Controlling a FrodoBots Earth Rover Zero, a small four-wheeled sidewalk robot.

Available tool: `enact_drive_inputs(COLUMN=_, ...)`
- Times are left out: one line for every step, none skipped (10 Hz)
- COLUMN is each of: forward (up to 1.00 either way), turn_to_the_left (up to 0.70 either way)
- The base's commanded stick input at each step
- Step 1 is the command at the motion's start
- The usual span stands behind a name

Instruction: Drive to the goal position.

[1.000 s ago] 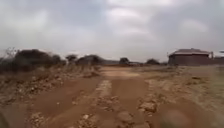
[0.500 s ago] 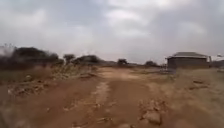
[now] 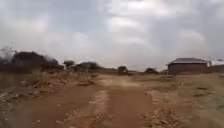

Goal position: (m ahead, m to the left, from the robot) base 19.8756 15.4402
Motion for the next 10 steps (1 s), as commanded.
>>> enact_drive_inputs(forward=0.5, turn_to_the_left=-0.48)
enact_drive_inputs(forward=0.5, turn_to_the_left=-0.21)
enact_drive_inputs(forward=0.5, turn_to_the_left=0.0)
enact_drive_inputs(forward=0.5, turn_to_the_left=0.0)
enact_drive_inputs(forward=0.5, turn_to_the_left=0.0)
enact_drive_inputs(forward=0.5, turn_to_the_left=0.0)
enact_drive_inputs(forward=0.5, turn_to_the_left=-0.01)
enact_drive_inputs(forward=0.5, turn_to_the_left=-0.42)
enact_drive_inputs(forward=0.5, turn_to_the_left=-0.13)
enact_drive_inputs(forward=0.5, turn_to_the_left=0.0)
